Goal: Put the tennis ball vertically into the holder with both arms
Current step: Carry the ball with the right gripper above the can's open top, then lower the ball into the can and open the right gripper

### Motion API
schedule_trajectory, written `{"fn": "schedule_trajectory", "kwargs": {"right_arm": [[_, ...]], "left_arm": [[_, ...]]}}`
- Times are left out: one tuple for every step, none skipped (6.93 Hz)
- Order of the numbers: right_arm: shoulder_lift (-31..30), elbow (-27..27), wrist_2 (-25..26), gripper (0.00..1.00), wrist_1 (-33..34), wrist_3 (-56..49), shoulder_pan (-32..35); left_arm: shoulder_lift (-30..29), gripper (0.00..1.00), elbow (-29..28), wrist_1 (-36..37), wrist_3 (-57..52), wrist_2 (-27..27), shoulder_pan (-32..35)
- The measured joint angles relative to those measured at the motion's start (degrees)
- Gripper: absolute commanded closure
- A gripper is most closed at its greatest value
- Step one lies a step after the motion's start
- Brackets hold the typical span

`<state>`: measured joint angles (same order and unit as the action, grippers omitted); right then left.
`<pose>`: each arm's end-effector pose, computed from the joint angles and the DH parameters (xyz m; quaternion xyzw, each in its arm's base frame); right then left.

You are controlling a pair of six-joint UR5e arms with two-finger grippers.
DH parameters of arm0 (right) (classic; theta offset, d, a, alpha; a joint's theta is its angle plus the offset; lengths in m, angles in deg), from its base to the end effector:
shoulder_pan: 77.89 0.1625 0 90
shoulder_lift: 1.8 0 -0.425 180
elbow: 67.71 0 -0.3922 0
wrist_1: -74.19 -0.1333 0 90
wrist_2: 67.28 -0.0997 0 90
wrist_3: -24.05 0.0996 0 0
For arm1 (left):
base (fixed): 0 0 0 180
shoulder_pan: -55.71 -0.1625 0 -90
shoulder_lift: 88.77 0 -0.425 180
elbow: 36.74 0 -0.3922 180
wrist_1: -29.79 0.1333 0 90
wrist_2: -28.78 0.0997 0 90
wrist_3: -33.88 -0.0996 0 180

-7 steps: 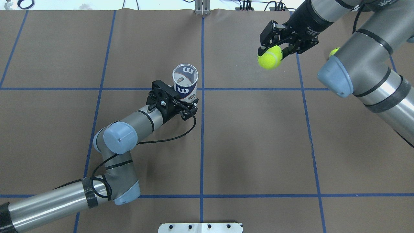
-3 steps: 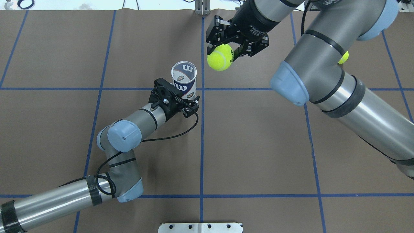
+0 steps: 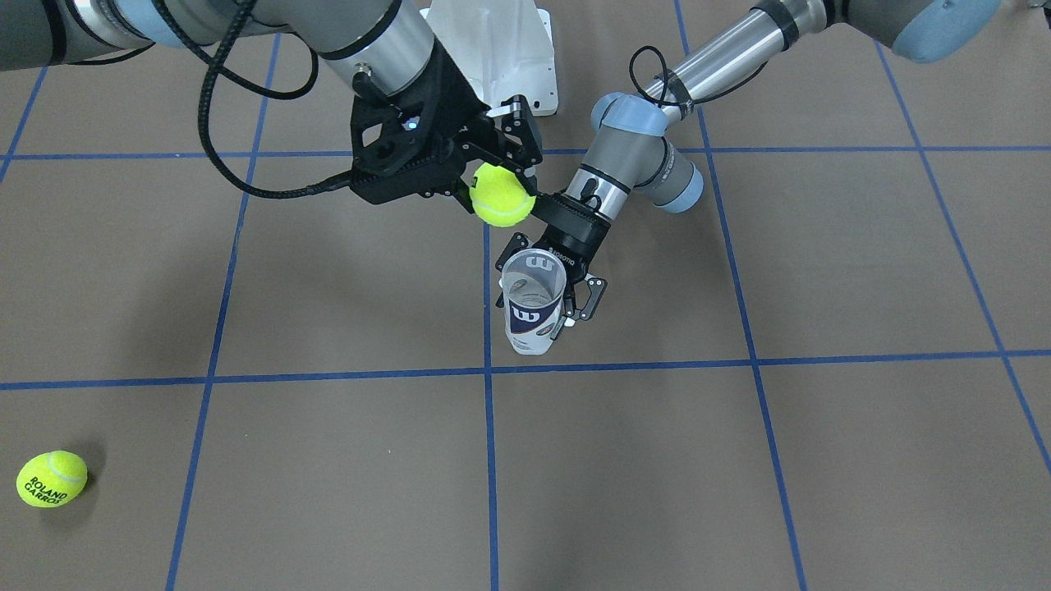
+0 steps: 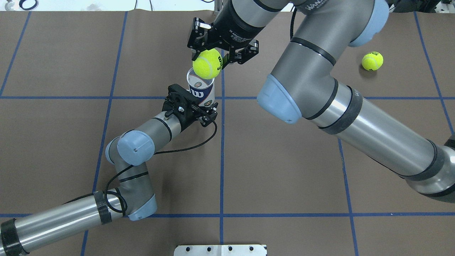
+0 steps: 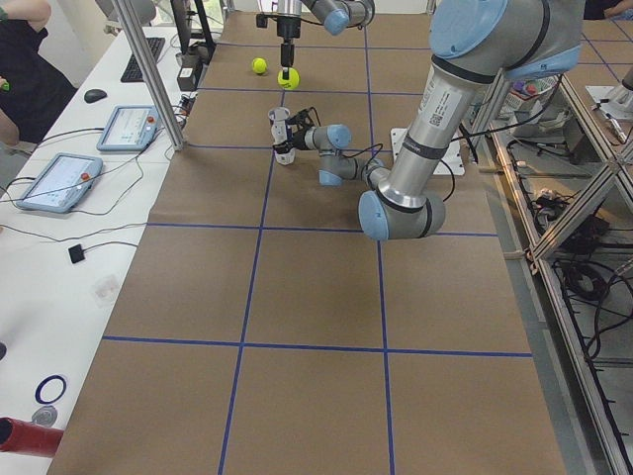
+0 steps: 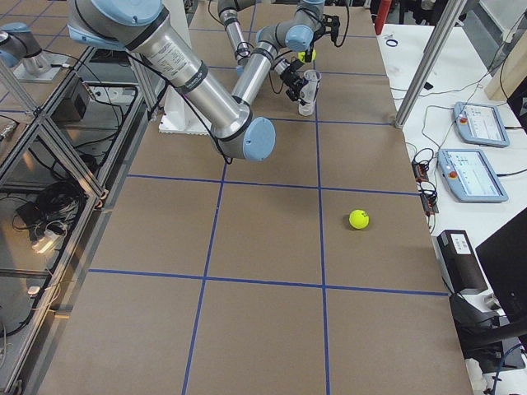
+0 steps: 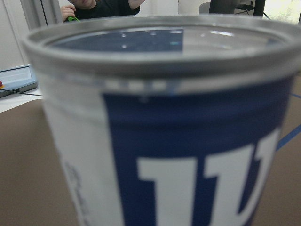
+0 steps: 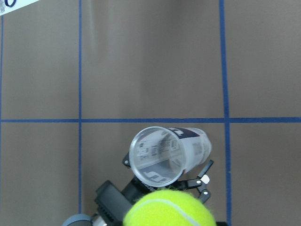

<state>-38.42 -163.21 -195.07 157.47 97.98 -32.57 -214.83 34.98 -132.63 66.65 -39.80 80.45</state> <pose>-0.4104 -0.5177 0.0220 0.0276 -0.5797 0.0311 0.8138 0.5793 -0.4538 0.2863 0.5555 0.4394 0.0676 0.7027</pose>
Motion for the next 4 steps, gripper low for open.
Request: {"fn": "schedule_trajectory", "kwargs": {"right_arm": [[1.7,2.1,0.8,1.0,-0.1,0.2,-0.5],[3.2,4.4,1.8,1.0,-0.3,0.2,-0.7],[4.1,6.3,2.7,1.0,-0.5,0.0,-0.7],[4.4,7.6,3.4,1.0,-0.7,-0.2,-0.7]], "left_arm": [[0.0,0.17,0.0,0.0,0.0,0.0,0.0],[0.0,0.17,0.0,0.1,-0.1,0.0,0.0],[0.0,0.17,0.0,0.2,-0.1,-0.1,0.0],[0.0,0.22,0.0,0.3,-0.1,-0.1,0.0]]}}
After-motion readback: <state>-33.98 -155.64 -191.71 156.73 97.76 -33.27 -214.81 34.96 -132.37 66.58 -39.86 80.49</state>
